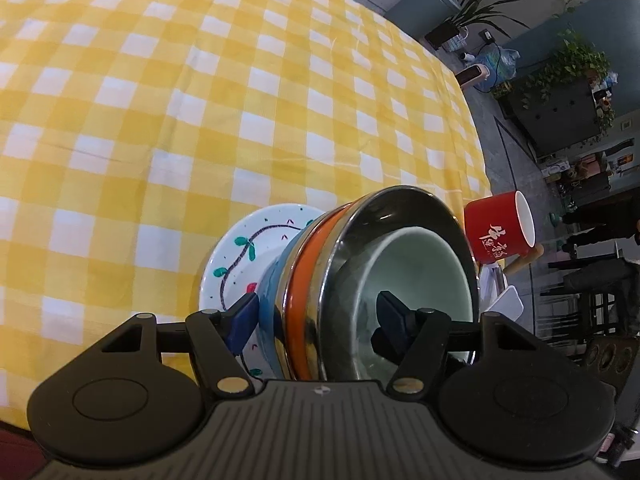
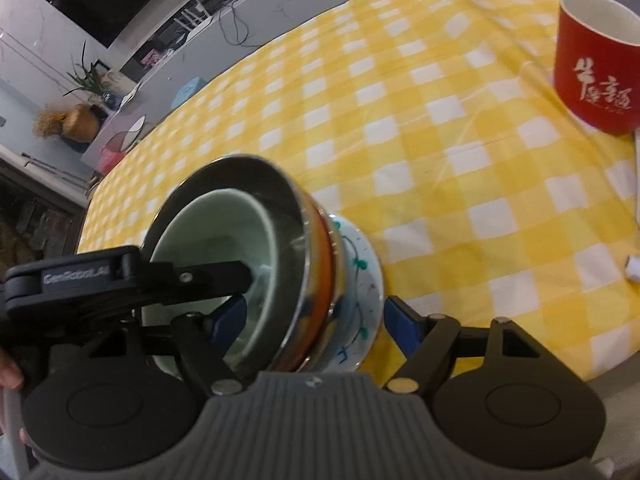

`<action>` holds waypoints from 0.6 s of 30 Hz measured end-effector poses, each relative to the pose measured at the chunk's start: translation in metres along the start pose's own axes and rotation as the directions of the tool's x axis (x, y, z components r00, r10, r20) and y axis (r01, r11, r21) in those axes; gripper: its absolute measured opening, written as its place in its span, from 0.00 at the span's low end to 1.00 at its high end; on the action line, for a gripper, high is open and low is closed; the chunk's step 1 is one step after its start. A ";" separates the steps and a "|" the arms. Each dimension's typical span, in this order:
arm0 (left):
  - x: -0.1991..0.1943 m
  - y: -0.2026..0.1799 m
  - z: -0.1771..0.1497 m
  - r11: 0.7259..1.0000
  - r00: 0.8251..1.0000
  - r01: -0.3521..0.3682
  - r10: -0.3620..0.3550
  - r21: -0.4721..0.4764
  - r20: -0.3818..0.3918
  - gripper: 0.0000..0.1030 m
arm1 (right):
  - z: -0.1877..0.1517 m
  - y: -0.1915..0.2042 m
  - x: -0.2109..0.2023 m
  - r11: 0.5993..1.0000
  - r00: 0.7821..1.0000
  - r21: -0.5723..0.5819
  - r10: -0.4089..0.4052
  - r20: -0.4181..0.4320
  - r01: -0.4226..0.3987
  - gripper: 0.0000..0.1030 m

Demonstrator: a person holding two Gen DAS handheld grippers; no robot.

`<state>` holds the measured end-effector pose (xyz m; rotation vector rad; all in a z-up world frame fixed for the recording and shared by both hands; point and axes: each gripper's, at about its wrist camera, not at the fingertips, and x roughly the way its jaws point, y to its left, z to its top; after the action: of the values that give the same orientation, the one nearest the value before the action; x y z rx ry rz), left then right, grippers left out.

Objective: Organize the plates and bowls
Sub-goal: 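Carry the bowl stack onto the plate stack and open the left gripper, then withdraw the open left gripper from the bowl stack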

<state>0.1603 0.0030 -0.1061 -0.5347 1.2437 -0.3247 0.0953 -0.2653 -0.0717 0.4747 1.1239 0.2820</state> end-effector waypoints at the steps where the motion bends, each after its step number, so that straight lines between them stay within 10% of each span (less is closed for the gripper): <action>1: -0.003 -0.001 0.000 1.000 1.000 -0.001 0.001 0.005 0.004 0.72 | 0.000 0.000 0.000 1.000 1.000 0.002 -0.005 0.013 0.005 0.70; 5: -0.019 -0.004 -0.001 0.999 0.999 -0.003 0.001 0.033 0.043 0.72 | -0.002 0.001 0.002 1.000 0.999 -0.011 0.015 0.033 -0.015 0.50; 18: -0.017 -0.025 -0.021 0.942 0.950 -0.271 0.229 0.198 0.213 0.73 | -0.007 0.015 0.006 0.990 0.992 -0.134 -0.019 0.122 0.035 0.53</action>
<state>0.1363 -0.0130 -0.0832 -0.2019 1.0613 -0.1907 0.0913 -0.2482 -0.0718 0.3506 0.9855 0.3004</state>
